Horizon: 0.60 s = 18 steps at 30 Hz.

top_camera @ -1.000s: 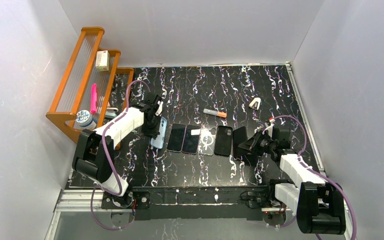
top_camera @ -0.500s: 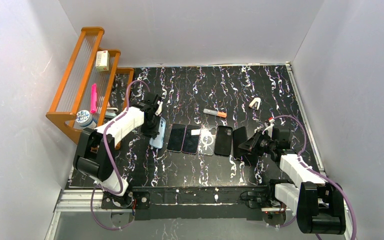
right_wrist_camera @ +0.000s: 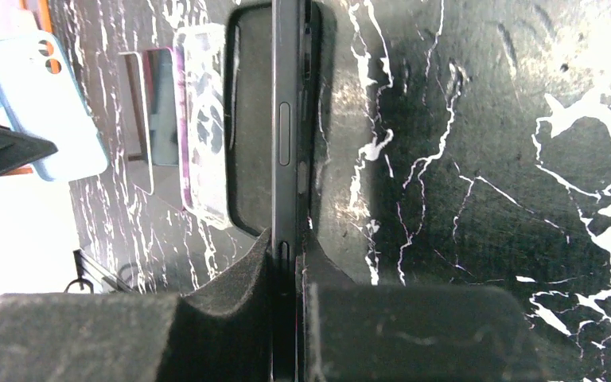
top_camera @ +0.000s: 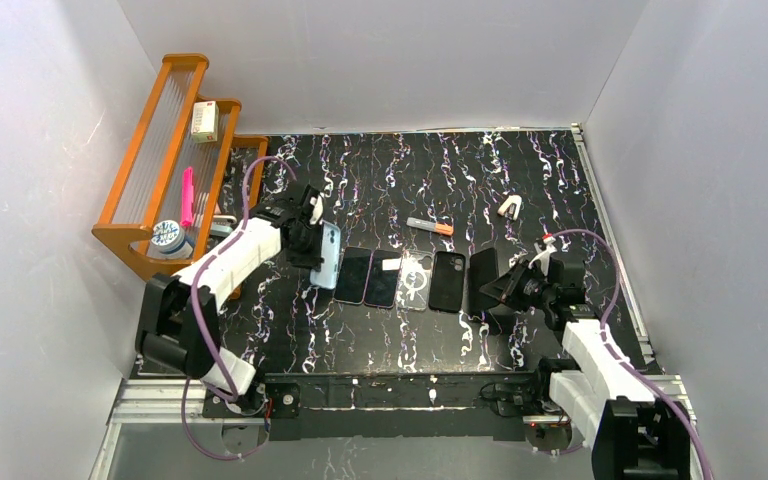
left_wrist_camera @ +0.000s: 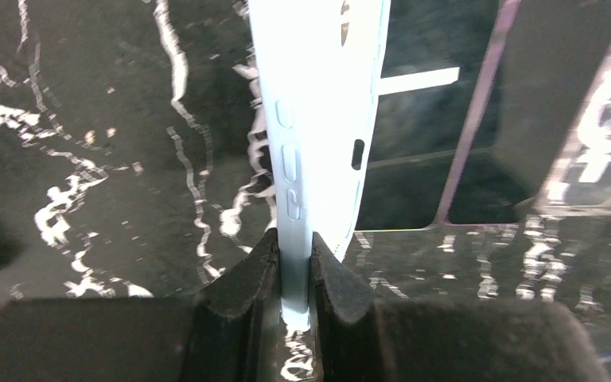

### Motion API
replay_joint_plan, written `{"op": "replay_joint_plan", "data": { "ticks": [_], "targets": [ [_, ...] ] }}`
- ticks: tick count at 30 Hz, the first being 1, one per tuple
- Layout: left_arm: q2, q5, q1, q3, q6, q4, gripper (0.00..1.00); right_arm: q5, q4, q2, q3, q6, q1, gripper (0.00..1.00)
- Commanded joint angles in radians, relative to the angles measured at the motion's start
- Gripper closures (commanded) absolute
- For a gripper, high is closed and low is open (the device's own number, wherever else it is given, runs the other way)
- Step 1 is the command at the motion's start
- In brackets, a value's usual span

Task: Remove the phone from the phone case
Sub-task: Place the phone case at the center of the board.

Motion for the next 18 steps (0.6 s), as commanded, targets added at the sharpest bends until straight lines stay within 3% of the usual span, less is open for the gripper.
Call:
{"op": "replay_joint_plan", "data": {
  "ticks": [1,7,12,18],
  "targets": [
    [-0.108,0.198,-0.026,0.025,-0.105,0.099,1.0,0.009,0.025,-0.086,0.052,0.031,0.001,0.99],
    [-0.087,0.245,-0.193,0.015,-0.268,0.299,1.0,-0.065,0.131,-0.185,0.068,0.087,0.001,0.99],
    [0.012,0.225,-0.332,0.016,-0.427,0.51,1.0,-0.092,0.2,-0.246,0.131,0.143,0.001,0.99],
    [0.167,0.174,-0.46,0.08,-0.504,0.653,1.0,-0.094,0.195,-0.265,0.215,0.143,0.003,0.99]
  ]
}}
